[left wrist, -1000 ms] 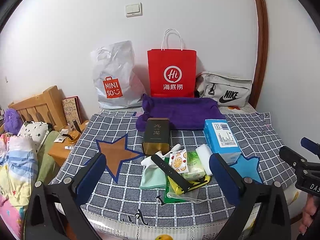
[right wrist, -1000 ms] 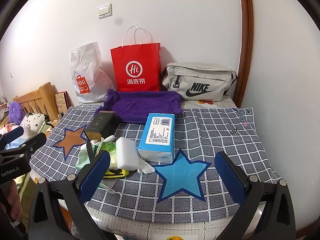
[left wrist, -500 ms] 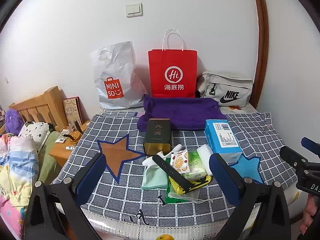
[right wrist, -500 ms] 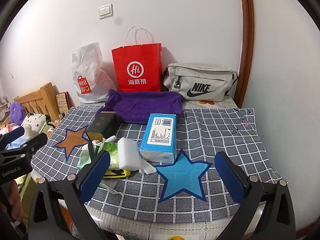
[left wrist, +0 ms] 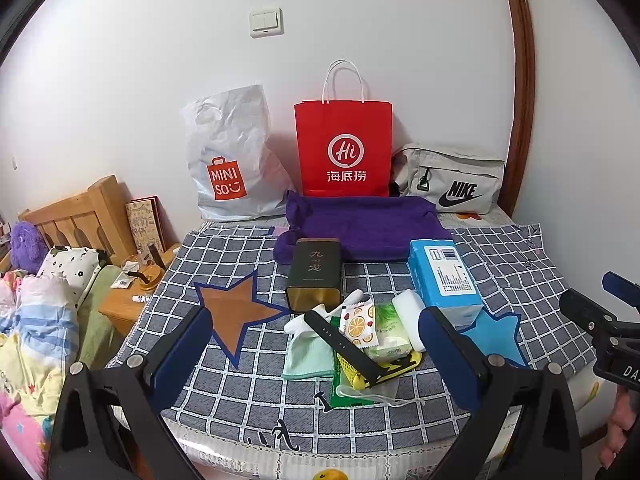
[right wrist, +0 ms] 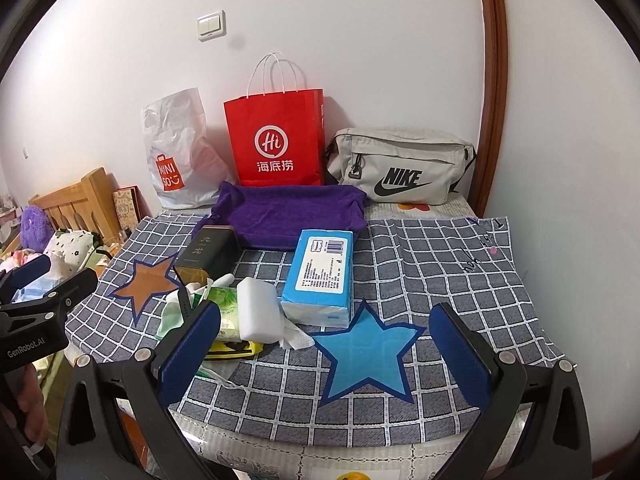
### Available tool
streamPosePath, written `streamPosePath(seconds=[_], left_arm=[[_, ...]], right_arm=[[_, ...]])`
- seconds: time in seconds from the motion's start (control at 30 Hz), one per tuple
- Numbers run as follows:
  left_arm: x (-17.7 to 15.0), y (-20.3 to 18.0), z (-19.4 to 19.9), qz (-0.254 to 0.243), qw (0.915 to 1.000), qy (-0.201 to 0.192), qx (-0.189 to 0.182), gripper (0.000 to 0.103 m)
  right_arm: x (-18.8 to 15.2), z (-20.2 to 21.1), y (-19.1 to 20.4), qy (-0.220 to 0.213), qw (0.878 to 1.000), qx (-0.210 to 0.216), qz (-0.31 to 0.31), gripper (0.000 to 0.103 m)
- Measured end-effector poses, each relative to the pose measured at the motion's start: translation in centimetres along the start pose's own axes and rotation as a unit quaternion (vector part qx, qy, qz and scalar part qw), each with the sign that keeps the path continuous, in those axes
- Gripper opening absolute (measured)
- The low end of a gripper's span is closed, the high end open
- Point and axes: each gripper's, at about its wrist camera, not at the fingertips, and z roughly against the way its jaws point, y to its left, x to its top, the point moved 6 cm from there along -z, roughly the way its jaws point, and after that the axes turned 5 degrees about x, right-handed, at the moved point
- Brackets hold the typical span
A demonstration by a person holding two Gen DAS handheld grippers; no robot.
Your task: Organize soft objects
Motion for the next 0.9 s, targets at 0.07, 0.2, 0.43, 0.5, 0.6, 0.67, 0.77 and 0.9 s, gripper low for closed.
streamPosePath(seconds=[0.07,0.2,0.43,0.5,0.6,0.67,0.77,0.9], left_arm=[[0.0,0.1,0.0,0.0,1.0,0.0,0.0,0.103],[0.0,-0.1,0.0,-0.001,1.0,0.0,0.0,0.103],[0.1,-0.3,0.0,0.0,1.0,-0.001,0.001,0.103],[0.1,-0.4,0.0,0.003,1.0,-0.002,0.0,0.103],[0.2,-0.5,-0.1,0.009,0.9999,-0.004,0.0,0.103],[0.2,-0.6,-0.4,0.011,0.9999,-0.003,-0.003,0.103],[0.0,-0.5,-1.1,0.009,0.9999,0.003,0.001,0.103],[-0.6,0.1,-3.1,0.011,0.9996,0.024,0.009,0.103]], right_arm=[[0.0,0.0,0.1,0.0,1.0,0.0,0.0,0.103],[0.0,0.0,0.1,0.0,1.0,0.0,0.001,0.103],[0.0,0.0,0.1,0.0,1.0,0.001,0.002,0.103],[0.1,-0.1,0.0,-0.001,1.0,0.001,0.001,0.103],[0.0,-0.2,-0.1,-0.001,1.0,0.003,-0.001,0.103],[-0.1,-0.4,-0.3,0.0,1.0,0.003,-0.002,0.102],[-0.3,-1.0,-0.4,0.005,1.0,0.007,-0.004,0.103],[-0.8,-2.5,-0.5,0.017,1.0,0.013,-0.007,0.103]])
